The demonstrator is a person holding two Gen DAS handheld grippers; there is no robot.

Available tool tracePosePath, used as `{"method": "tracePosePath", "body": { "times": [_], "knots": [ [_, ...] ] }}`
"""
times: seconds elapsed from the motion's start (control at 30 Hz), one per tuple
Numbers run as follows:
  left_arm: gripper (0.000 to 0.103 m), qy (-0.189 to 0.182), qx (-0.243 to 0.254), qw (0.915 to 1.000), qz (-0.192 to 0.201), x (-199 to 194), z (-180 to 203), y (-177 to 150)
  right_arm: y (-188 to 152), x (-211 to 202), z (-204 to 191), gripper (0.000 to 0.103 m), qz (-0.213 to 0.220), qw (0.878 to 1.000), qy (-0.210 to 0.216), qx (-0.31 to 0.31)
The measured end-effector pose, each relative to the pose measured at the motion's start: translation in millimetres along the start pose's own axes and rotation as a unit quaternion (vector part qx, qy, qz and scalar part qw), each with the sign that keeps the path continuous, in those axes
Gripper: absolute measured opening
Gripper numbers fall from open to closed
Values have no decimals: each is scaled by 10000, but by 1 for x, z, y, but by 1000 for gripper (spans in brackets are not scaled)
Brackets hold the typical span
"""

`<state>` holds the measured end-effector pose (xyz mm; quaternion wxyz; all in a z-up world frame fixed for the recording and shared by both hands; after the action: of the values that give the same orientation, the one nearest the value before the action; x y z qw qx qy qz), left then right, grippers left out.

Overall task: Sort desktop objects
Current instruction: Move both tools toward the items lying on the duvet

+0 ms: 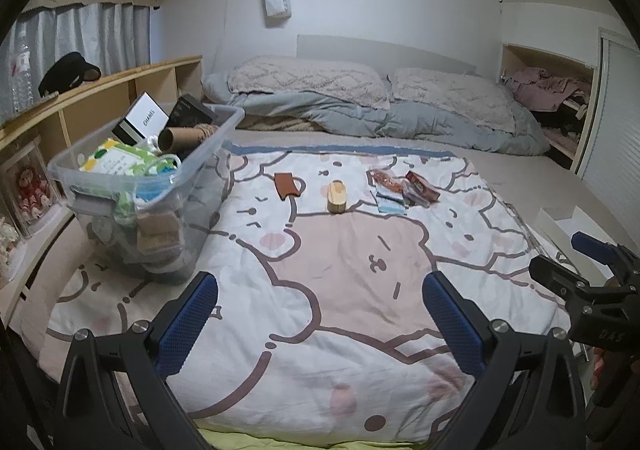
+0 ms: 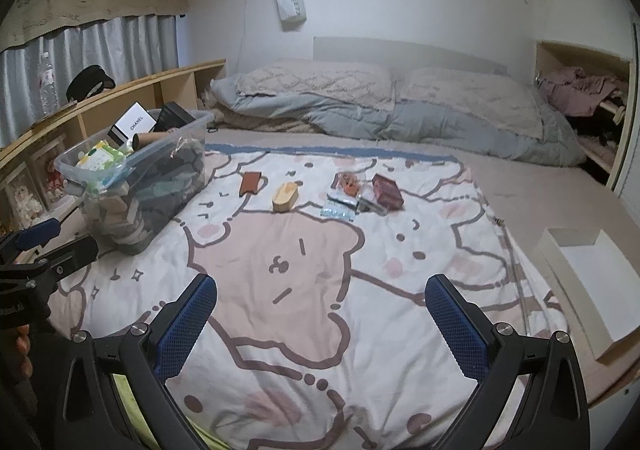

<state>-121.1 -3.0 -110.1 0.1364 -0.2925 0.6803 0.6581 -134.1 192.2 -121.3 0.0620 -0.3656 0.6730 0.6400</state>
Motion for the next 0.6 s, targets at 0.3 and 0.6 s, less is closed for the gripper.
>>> {"method": "tracePosePath", "body": {
  "times": [0.3, 0.6],
  "knots": [
    [103, -2, 70, 9994, -330, 37, 5, -15, -20, 38, 9, 103, -396, 9990, 64, 178],
    [103, -63, 95, 9975, -694, 76, 15, -28, -43, 77, 30, 103, -825, 9954, 48, 483]
  ]
}}
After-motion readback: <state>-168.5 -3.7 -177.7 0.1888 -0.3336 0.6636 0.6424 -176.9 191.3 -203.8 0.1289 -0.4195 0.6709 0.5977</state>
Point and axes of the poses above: each gripper's, at about its wrist camera, not at the fingertips, and x roughly the way its jaws point, z to its right, y to its top, the point moved 9 cm from there along x, roughly the way its jaws point, and after that the axes turned 14 degrees about y, right-handed, at the moved point
